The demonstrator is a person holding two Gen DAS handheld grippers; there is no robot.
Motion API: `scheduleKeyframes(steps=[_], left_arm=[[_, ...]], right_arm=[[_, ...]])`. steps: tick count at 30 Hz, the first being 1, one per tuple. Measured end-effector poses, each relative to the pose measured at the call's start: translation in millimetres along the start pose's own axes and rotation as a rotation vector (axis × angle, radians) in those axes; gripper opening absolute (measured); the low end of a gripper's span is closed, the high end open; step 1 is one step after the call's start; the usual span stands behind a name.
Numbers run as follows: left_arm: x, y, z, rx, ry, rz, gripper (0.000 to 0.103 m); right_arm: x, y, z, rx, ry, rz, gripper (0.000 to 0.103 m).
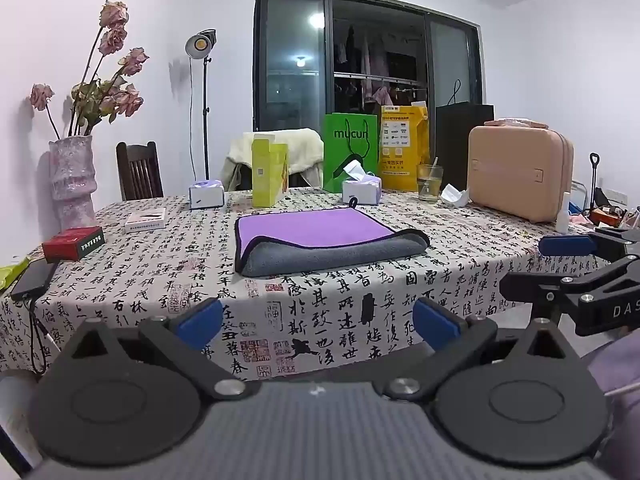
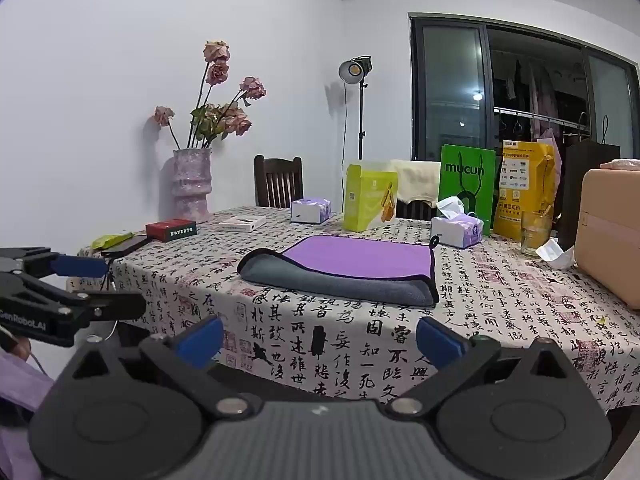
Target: Fold towel
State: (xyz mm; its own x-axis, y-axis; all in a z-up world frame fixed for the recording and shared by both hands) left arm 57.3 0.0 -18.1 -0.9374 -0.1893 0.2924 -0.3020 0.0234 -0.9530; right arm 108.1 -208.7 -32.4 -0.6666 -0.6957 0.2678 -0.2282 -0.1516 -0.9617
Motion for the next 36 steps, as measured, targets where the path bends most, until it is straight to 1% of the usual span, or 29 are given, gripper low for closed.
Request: scheduleKeyframes(steps=[6, 36], left_arm=[[0.3, 0.6, -0.6, -0.002, 0.015, -0.006, 0.103], [-2.1, 1.2, 4.9, -0.014, 0.015, -0.011, 0.103]], right_arm=[[0.0, 0.7, 1.1, -0.002, 0.005, 0.001, 0.103], [-1.8, 2.8, 1.2, -0.013, 0.009, -0.007, 0.103]])
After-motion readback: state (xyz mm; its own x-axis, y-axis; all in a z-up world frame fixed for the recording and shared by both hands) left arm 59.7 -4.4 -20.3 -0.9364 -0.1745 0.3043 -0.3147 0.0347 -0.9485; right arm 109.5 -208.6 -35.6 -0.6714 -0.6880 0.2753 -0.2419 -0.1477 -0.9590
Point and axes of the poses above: each gripper's, at about its wrist camera, not at the fingertips, and x roughly against the way its jaws point, z to its right, y to its underside, the point moved 6 cm from there along -x, roughly the way its jaws point, and after that the axes turned 11 degrees about -y, right-handed, at the moved point
